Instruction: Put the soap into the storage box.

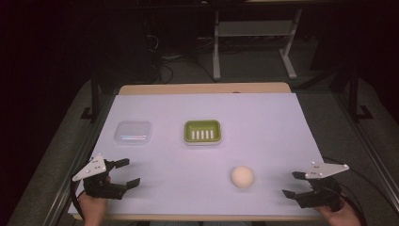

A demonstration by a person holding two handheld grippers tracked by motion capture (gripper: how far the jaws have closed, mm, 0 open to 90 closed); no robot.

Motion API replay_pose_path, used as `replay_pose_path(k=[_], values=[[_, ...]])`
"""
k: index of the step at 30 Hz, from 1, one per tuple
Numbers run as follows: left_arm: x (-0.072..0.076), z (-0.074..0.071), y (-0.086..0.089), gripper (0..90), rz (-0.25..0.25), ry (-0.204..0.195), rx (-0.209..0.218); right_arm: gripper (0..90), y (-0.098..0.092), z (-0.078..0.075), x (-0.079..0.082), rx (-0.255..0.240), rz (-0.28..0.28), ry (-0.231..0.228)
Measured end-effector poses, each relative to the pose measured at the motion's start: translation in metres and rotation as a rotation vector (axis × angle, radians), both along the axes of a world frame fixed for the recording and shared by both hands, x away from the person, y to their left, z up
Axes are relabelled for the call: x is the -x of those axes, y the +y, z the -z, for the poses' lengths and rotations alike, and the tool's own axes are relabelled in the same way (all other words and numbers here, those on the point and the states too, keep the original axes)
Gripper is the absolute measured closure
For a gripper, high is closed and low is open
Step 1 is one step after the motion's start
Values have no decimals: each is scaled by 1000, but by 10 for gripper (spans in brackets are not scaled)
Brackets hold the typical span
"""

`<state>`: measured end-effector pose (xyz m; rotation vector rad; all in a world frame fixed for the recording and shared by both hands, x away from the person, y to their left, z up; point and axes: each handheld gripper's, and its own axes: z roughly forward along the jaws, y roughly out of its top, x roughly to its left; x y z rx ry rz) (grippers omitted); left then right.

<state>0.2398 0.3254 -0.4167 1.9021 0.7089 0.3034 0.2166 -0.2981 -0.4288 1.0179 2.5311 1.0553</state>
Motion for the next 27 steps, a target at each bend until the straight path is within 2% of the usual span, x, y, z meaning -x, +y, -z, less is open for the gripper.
replay_pose_path(k=[4,12,22,27], values=[[0,-1,-1,131,6,-3,-5,230,5,-1,1,8,-11,-27],[0,-1,2,131,0,-5,5,217,26,0,-5,44,-58,0],[0,-1,1,131,4,-1,3,181,34,0,-9,40,-67,18],[0,-1,1,131,4,0,4,171,39,-3,-13,35,-90,22]])
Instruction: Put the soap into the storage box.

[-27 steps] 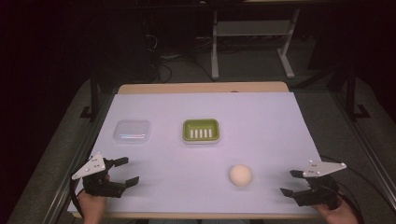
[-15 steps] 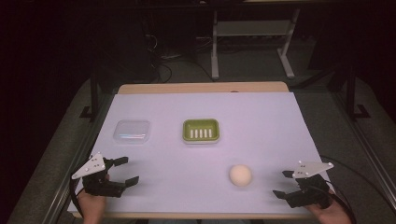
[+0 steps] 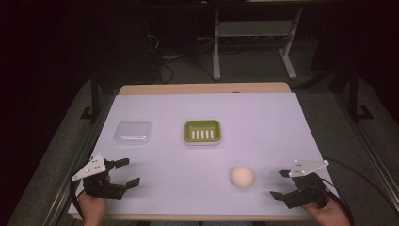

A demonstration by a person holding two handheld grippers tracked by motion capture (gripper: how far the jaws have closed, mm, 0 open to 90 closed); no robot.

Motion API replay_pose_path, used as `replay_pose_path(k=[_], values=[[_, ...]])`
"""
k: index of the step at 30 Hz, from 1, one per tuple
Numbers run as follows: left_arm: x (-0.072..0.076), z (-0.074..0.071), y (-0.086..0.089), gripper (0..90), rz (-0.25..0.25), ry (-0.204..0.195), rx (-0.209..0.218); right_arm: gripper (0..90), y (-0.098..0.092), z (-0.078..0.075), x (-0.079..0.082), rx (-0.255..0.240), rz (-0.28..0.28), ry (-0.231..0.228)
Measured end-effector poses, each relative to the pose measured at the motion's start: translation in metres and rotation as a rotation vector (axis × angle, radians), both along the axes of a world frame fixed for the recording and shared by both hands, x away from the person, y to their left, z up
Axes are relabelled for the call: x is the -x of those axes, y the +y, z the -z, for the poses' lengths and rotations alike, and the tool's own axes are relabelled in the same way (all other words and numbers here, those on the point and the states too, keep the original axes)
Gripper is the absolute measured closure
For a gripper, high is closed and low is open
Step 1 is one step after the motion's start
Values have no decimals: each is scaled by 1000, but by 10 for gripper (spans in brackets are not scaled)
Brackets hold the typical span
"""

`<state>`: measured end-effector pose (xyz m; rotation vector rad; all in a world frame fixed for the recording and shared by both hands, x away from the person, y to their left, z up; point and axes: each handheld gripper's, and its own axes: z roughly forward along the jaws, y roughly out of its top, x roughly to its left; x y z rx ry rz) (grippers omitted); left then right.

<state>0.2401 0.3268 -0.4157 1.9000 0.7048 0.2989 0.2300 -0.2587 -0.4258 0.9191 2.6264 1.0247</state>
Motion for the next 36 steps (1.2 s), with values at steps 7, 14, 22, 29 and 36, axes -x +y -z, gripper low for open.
replay_pose_path(k=[7,14,22,29,36], values=[[0,0,0,131,-1,-3,-1,157,10,-2,-7,13,-24,4],[0,0,0,131,-2,-4,-2,157,17,-6,-9,18,-41,6],[1,0,-1,131,-1,-4,-1,158,20,-10,-12,17,-58,9],[1,0,0,131,-3,-4,-1,157,25,-14,-15,27,-74,2],[1,0,0,131,-5,-7,0,159,30,-18,-20,33,-87,-2]])
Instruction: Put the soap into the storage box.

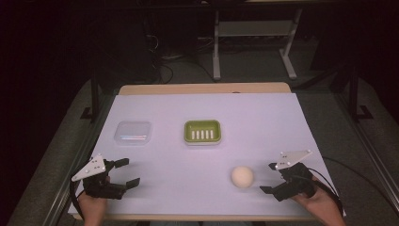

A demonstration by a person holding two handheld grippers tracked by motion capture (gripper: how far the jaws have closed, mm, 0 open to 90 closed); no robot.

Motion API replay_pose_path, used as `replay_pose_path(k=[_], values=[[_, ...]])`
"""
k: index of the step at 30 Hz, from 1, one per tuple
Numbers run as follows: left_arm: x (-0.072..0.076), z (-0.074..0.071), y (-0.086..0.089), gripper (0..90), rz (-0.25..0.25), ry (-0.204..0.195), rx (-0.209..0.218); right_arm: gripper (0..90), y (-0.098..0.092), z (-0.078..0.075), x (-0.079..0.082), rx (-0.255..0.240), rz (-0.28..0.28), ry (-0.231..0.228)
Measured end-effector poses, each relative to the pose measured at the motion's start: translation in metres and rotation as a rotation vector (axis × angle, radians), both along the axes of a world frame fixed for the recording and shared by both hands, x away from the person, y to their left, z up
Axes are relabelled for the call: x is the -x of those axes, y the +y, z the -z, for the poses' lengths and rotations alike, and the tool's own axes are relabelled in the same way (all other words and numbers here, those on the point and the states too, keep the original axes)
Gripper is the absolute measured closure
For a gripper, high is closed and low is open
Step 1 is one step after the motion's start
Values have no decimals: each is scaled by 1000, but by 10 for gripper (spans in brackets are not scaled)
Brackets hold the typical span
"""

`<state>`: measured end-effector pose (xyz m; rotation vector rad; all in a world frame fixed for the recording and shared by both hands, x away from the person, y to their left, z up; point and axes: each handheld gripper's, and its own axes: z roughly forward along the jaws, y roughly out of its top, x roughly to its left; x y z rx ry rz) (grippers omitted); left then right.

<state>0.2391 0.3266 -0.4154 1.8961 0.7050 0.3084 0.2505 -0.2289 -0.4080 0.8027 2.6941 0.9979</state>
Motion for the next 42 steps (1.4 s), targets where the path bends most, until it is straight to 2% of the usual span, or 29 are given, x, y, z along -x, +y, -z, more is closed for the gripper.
replay_pose_path(k=[4,9,25,42], values=[[0,0,0,131,-1,1,2,173,2,-2,-2,-7,-5,3],[0,0,-1,131,4,2,0,165,7,-4,-5,12,-12,-5],[0,0,0,131,-1,0,-1,167,20,-6,-15,33,-46,7],[0,0,-1,131,3,0,-4,160,39,-4,-27,66,-116,23]])
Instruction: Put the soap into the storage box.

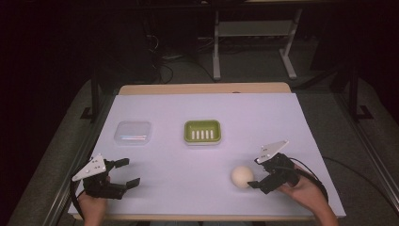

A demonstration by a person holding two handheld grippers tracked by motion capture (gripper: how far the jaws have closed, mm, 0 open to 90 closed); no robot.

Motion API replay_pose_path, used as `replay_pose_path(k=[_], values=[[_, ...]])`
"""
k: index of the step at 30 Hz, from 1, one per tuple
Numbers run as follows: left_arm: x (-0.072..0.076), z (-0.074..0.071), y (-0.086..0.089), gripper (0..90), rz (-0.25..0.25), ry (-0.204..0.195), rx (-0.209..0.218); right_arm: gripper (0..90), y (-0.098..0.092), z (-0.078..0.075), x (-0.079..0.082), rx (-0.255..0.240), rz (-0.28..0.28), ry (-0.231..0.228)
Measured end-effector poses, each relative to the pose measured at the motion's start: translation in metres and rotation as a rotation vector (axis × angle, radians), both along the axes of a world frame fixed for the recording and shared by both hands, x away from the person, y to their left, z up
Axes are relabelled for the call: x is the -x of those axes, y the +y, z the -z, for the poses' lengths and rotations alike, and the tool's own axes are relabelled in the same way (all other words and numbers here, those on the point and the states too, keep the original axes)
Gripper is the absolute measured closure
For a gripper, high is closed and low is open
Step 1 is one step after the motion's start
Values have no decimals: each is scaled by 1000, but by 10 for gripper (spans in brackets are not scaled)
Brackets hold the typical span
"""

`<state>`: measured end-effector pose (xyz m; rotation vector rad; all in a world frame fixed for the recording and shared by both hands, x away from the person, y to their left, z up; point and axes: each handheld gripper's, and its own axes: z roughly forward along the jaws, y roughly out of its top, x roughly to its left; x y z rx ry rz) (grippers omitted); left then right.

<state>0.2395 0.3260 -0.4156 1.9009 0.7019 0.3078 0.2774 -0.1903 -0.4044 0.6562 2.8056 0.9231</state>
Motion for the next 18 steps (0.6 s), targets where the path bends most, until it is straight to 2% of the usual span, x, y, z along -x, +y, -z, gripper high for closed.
replay_pose_path(k=[4,12,14,18], values=[[0,0,0,131,-1,2,1,158,7,2,-2,10,-27,6],[0,0,0,131,1,0,1,153,16,5,-7,30,-42,24],[0,0,0,131,0,3,2,153,19,7,-9,42,-60,11],[0,0,0,131,0,0,1,154,23,9,-10,57,-72,16]])
